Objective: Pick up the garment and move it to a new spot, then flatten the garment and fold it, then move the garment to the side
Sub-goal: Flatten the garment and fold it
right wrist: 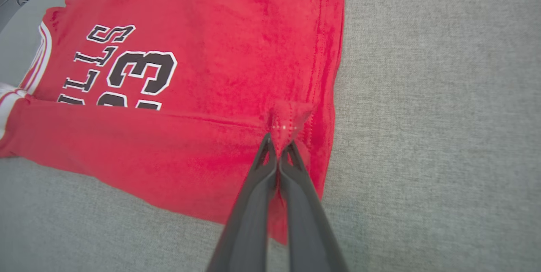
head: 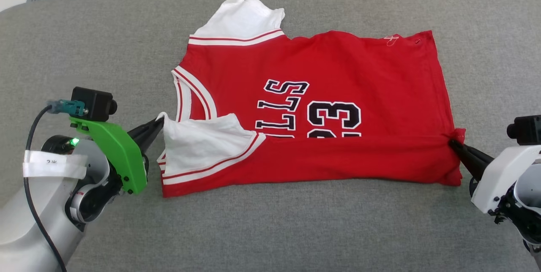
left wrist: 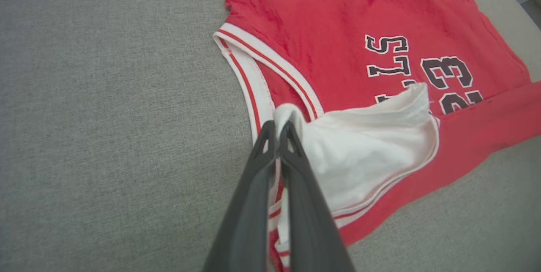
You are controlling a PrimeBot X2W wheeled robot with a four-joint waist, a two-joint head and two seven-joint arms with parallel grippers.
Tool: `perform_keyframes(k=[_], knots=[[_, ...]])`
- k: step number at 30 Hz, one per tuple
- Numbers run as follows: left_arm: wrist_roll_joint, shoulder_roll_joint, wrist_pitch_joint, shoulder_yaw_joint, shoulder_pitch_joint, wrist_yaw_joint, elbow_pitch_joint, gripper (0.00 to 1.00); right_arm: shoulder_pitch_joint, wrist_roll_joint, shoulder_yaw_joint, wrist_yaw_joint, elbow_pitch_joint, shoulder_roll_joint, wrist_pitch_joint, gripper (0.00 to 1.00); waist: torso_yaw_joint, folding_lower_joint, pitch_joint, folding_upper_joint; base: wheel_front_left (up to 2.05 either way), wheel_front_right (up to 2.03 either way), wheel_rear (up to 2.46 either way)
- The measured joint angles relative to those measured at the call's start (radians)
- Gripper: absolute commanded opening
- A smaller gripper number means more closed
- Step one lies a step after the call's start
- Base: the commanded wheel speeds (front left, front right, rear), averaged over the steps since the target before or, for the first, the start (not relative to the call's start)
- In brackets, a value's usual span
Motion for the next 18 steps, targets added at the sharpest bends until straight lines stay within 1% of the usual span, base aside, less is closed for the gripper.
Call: perform_keyframes(k=[4,13,14,15,16,18], knots=[[0.028,-0.011,0.008,-0.029,-0.031,-0.008,0.057,0.00,-0.038,-0.016,0.023,0.000,0.041,0.007,0.002,0.00,-0.009,0.0000,0.015,0.0000,0.00,0.00,0.00],[0.039,-0.075,-0.025,-0.078,-0.090,-0.018,0.188,0.00,-0.110,-0.037,0.073,0.000,0.141,0.021,-0.012,0.00,-0.008,0.0000,0.034,0.0000,0.00,0.00,0.00],[0.041,-0.082,-0.033,-0.081,-0.094,-0.018,0.201,0.14,-0.113,-0.040,0.077,0.000,0.149,0.022,-0.017,0.00,-0.007,0.0000,0.033,0.0000,0.00,0.00,0.00],[0.046,-0.091,-0.045,-0.085,-0.099,-0.020,0.221,1.00,-0.119,-0.050,0.079,0.000,0.162,0.022,-0.027,0.26,-0.006,0.0000,0.031,0.0000,0.00,0.00,0.00],[0.048,-0.098,-0.056,-0.088,-0.103,-0.021,0.241,1.00,-0.124,-0.063,0.081,0.000,0.170,0.022,-0.040,1.00,-0.005,0.0000,0.029,0.0000,0.00,0.00,0.00],[0.053,-0.113,-0.086,-0.089,-0.109,-0.021,0.267,1.00,-0.130,-0.069,0.085,0.000,0.186,0.026,-0.053,1.00,-0.004,0.0000,0.022,0.0000,0.00,0.00,0.00]])
